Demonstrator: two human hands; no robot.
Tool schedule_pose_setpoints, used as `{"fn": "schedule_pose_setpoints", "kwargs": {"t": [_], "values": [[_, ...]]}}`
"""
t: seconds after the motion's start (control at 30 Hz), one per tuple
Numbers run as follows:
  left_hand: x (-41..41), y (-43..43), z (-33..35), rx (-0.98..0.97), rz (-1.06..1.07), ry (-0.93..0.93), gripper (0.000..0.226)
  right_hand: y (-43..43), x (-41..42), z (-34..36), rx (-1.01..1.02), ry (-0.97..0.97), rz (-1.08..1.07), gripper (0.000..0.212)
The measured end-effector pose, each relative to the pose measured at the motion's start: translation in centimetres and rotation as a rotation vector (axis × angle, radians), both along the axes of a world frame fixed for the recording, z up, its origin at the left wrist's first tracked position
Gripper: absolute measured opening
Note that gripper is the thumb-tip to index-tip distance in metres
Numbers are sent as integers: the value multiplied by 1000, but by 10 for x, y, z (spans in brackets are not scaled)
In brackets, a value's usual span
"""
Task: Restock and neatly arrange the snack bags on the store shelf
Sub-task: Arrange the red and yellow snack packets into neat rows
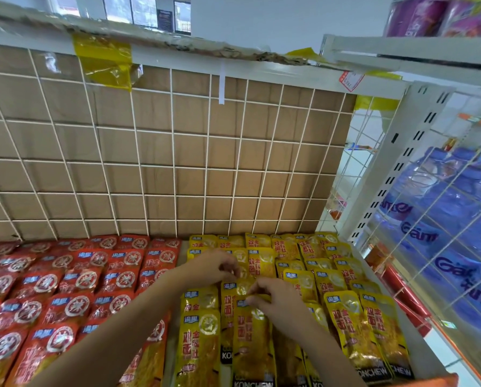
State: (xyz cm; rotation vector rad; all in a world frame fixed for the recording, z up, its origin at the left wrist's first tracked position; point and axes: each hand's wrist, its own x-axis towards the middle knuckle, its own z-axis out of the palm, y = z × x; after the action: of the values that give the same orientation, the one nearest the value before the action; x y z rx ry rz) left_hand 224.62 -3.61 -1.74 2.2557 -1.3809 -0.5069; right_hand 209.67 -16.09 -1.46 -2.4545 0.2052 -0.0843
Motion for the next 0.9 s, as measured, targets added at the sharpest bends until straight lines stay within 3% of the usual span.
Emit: {"fn": "schedule_pose_setpoints", "kwargs": {"t": [0.4,0.63,0.9], "values": [[-4,4,-5,-22,7,37,13,15,-1,-9,-60,-11,7,16],[-5,5,-7,-25,24,-7,13,23,-8,-9,-268,19,10,24],[-6,6,-6,-24,23,11,13,29,-5,-10,-298,14,13,25]]}}
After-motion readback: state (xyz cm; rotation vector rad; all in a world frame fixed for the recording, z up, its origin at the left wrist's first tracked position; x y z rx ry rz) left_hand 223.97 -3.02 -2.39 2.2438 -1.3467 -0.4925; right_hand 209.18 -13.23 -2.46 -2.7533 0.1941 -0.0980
